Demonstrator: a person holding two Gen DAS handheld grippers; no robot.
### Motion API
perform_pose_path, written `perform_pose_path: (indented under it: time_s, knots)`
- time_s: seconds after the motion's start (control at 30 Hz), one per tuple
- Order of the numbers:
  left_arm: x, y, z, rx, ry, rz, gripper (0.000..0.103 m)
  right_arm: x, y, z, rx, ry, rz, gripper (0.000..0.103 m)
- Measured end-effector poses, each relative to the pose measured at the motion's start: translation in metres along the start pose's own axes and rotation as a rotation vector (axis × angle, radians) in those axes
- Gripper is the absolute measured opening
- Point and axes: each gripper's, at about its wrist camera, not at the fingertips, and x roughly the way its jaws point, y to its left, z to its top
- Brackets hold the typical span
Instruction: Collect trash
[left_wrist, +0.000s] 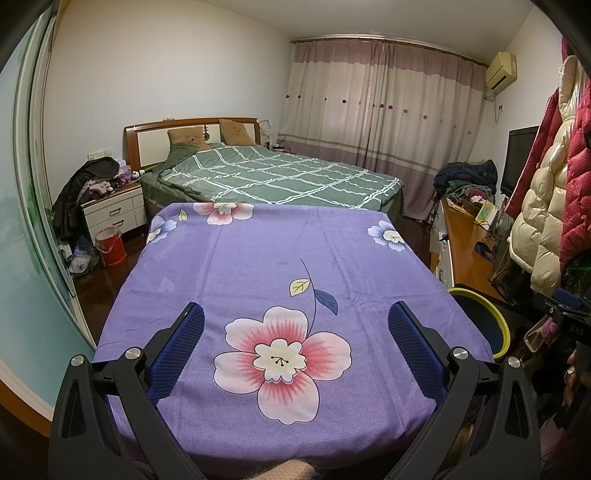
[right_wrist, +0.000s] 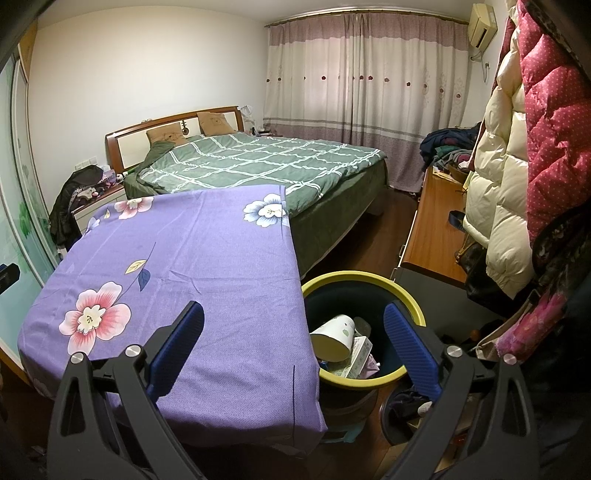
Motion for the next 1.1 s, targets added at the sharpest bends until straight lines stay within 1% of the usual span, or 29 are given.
perform_pose_path:
  time_s: [0.57, 0.83, 0.9, 0.97, 1.0, 1.03, 1.1]
  knots:
    - [0.001, 0.0, 0.0, -0.001, 0.005, -0.003, 0.098, 0.001, 0.0, 0.0, -0.001, 0.002, 0.002, 0.093]
    - [0.015, 0.003, -0.003, -0.006, 0.029, -0.016, 0.098, 0.007, 0.002, -0.003, -0.006, 0.016, 0.004, 0.093]
    - [0.026, 0.006, 0.005, -0.001, 0.035, -0.013, 0.098, 0.015, 0.005, -0.001, -0.014, 0.03, 0.013, 0.093]
    - [0.039, 0.011, 0.014, -0.005, 0.05, 0.008, 0.098, 0.028, 0.013, 0.005, -0.035, 0.044, 0.039, 0.094]
    - [0.054, 0.018, 0.018, -0.017, 0.074, 0.015, 0.098, 0.036, 0.017, 0.008, -0.041, 0.05, 0.059, 0.096]
    - [0.065, 0.022, 0.022, -0.027, 0.086, 0.02, 0.098, 0.044, 0.02, 0.013, -0.044, 0.057, 0.076, 0.096]
    - [0.099, 0.035, 0.029, -0.043, 0.125, 0.054, 0.098, 0.072, 0.031, 0.022, -0.048, 0.082, 0.107, 0.096]
